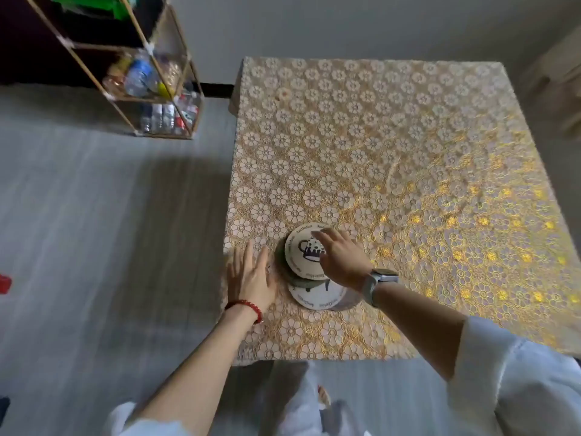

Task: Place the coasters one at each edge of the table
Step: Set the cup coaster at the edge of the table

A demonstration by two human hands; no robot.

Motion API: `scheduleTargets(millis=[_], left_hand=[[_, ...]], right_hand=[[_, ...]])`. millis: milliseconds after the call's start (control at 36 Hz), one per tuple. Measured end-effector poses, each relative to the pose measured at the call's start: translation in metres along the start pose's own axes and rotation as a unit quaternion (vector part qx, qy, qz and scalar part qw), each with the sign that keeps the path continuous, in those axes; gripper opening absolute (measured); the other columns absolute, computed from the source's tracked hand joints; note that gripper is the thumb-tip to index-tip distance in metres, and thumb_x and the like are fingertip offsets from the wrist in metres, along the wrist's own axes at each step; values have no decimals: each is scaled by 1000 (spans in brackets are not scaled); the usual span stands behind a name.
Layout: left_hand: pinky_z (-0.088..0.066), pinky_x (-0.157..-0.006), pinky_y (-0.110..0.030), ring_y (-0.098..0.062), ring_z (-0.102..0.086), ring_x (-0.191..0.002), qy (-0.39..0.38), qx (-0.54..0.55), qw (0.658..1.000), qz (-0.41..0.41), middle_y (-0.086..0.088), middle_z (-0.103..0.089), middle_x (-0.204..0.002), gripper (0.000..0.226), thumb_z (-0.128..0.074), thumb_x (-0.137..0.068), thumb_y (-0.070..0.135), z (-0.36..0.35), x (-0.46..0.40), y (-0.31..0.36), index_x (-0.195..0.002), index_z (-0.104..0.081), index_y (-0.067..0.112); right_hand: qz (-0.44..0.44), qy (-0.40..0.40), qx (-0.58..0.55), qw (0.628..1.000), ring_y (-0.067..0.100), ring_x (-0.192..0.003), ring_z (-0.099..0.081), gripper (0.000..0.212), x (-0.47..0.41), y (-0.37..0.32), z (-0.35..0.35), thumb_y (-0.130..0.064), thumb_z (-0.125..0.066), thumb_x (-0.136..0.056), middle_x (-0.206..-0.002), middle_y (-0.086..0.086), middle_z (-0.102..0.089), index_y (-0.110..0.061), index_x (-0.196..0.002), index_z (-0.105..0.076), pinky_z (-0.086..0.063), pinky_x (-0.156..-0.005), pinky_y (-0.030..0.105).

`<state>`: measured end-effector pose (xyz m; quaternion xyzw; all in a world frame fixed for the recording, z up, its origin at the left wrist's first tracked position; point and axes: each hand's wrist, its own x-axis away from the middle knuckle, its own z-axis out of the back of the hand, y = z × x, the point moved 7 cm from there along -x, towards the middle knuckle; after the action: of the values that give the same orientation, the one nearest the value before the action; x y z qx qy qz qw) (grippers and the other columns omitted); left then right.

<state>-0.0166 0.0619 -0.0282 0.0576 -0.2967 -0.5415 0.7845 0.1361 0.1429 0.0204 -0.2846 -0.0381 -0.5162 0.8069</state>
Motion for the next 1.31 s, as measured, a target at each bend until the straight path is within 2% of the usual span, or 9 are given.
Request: scheduleTargets(millis=[111, 333, 500, 639, 861, 972, 1028, 1111, 1306], left_hand=[[11, -109, -52, -26, 19, -140, 9, -42, 999, 11, -1, 11, -155, 65, -42, -89, 33, -5, -24, -11, -142, -5, 33], [15, -113, -43, -24, 24, -139, 31, -85, 996, 4, 0, 20, -151, 55, -15, -92, 42, -17, -25, -21, -136, 17, 37], [14, -114, -45, -23, 22, -139, 25, -73, 997, 28, -1, 14, -154, 59, -29, -91, 34, -12, -25, -13, -142, 0, 34], [1, -116, -53, -27, -1, -142, 86, 74, 988, 102, -5, -11, -155, 51, -52, -83, 13, 5, -27, 5, -131, -39, 21], [-16, -112, -56, -32, -20, -138, 157, 89, 981, 68, -14, -27, -148, 47, -54, -80, 10, -24, 20, 88, -126, -45, 11], [-30, -108, -55, -35, -30, -134, 143, 104, 984, -8, -19, -32, -144, 48, -57, -77, 3, -65, 61, 139, -124, -46, 4], [-33, -107, -50, -33, -35, -132, 135, 90, 986, -25, -17, -37, -142, 51, -59, -74, 3, -87, 81, 156, -124, -47, 6], [-34, -105, -49, -33, -38, -130, 104, 79, 991, -32, -15, -40, -142, 55, -59, -72, 4, -118, 101, 173, -125, -48, 10], [-16, -109, -57, -31, -20, -139, 35, -4, 999, -27, -10, -27, -151, 68, -61, -71, 19, -156, 110, 174, -135, -38, 20]], right_hand=[[72, -59, 95, 991, 22, -139, -11, 72, -47, -12, -7, -5, -45, -82, -153, 1, -11, -30, -141, -11, -15, -113, 52], [121, -54, 167, 977, 22, -113, -39, 55, -73, -10, -13, -24, -56, -85, -126, 9, -44, -27, -134, -32, -34, -100, 41], [82, 15, 54, 995, 21, -88, -49, 22, -61, 14, 19, -23, -41, -92, -105, 7, -49, -14, -110, -49, -44, -73, 30], [-38, 52, -76, 995, 12, -61, -52, 12, -16, 79, 38, -18, -38, -92, -89, 3, -57, -13, -94, -49, -34, -42, 14], [-179, 62, -220, 957, 21, -73, -62, 24, 90, 181, 19, -18, -50, -87, -96, 8, -64, -16, -111, -46, -56, -55, 37], [-236, 75, -265, 932, 4, -57, -56, 23, 136, 218, 0, -16, -53, -83, -79, 0, -62, -12, -105, -46, -41, -39, 11], [-252, 87, -277, 923, 9, -55, -56, 22, 153, 229, -6, -13, -54, -80, -74, 1, -61, -9, -101, -47, -38, -40, 13], [-261, 97, -280, 919, 24, -69, -52, 17, 167, 239, -11, -6, -55, -78, -81, 8, -56, -3, -93, -49, -39, -56, 29], [-245, 76, -274, 927, 24, -71, -50, 15, 170, 244, -14, -6, -53, -78, -80, 7, -56, -4, -93, -51, -35, -56, 28]])
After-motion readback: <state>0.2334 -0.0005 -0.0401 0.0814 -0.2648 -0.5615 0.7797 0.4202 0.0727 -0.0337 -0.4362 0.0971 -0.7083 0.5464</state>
